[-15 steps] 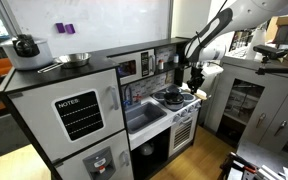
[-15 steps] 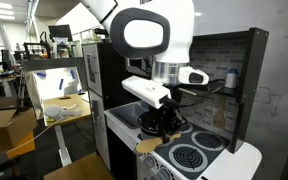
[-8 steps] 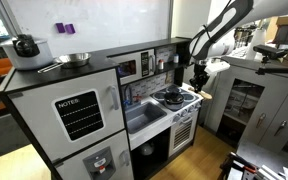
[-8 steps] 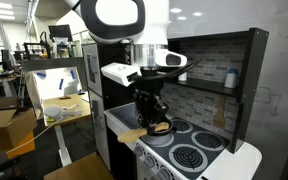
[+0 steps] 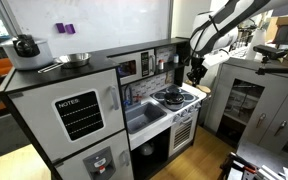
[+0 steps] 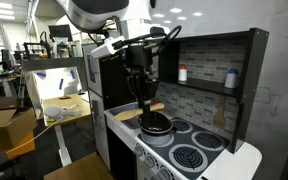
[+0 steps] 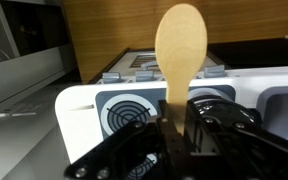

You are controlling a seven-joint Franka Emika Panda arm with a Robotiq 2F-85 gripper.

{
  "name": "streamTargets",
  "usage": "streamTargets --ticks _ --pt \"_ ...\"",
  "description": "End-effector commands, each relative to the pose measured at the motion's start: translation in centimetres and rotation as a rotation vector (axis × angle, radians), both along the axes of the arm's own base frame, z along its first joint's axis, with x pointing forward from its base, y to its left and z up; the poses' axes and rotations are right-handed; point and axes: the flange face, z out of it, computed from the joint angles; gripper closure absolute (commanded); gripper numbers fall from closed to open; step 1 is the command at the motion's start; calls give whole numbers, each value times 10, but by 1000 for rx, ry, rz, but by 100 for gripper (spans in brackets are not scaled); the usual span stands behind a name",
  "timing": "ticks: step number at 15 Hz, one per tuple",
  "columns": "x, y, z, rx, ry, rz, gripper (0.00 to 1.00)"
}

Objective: Put the wooden spoon in the sink

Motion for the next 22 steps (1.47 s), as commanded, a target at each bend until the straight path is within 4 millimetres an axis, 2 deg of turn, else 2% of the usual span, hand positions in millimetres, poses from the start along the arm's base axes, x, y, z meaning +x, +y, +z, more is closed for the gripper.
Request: streamTargets --ticks 1,9,14,15,18,22 --pt "6 17 13 -17 -3 42 95" --pt "45 64 29 -12 -33 185 95" --pt "74 74 27 14 -56 245 95" --pt "61 78 30 -4 -64 219 80" --pt "71 76 23 3 -58 231 80" --pt "72 75 24 2 -60 232 80"
